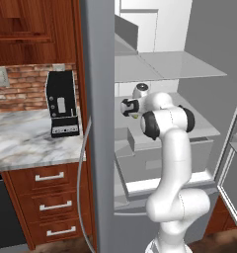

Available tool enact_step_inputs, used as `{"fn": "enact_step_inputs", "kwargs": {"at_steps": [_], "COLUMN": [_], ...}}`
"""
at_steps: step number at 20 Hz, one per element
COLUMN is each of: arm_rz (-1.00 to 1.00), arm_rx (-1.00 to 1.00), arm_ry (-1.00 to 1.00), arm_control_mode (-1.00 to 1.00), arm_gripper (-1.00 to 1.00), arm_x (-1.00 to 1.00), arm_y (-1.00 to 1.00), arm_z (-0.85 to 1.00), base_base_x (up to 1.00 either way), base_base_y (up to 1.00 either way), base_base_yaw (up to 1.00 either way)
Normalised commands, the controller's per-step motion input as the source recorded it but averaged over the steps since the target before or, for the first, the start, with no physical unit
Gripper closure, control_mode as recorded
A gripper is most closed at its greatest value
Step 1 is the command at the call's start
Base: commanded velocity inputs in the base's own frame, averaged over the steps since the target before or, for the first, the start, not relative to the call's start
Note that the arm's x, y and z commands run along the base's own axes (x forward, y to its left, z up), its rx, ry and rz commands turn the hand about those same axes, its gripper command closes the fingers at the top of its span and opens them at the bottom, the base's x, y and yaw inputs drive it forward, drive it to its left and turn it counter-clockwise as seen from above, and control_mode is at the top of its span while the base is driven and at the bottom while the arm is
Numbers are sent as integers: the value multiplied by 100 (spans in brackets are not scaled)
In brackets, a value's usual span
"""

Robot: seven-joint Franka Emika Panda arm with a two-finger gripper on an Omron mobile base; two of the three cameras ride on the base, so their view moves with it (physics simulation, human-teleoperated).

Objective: Pick the kiwi and mango from the fridge and place them on the plate next to the blender to make a fruit smoothie.

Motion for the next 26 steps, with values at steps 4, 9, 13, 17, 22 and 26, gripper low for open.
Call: {"fn": "enact_step_inputs", "kwargs": {"at_steps": [4,9,13,17,22,26], "arm_rz": [0,0,0,0,0,0], "arm_rx": [0,0,0,0,0,0], "arm_ry": [-1,0,0,-1,-6,-11], "arm_control_mode": [-100,-100,-100,-100,-100,-100], "arm_gripper": [100,100,100,100,100,100], "arm_x": [-5,-1,-5,-32,-26,-36], "arm_y": [0,0,0,0,0,0], "arm_z": [-41,-7,0,0,0,-15], "base_base_x": [0,0,0,0,0,0], "base_base_y": [0,0,0,0,0,0], "base_base_yaw": [0,0,0,0,0,0]}}
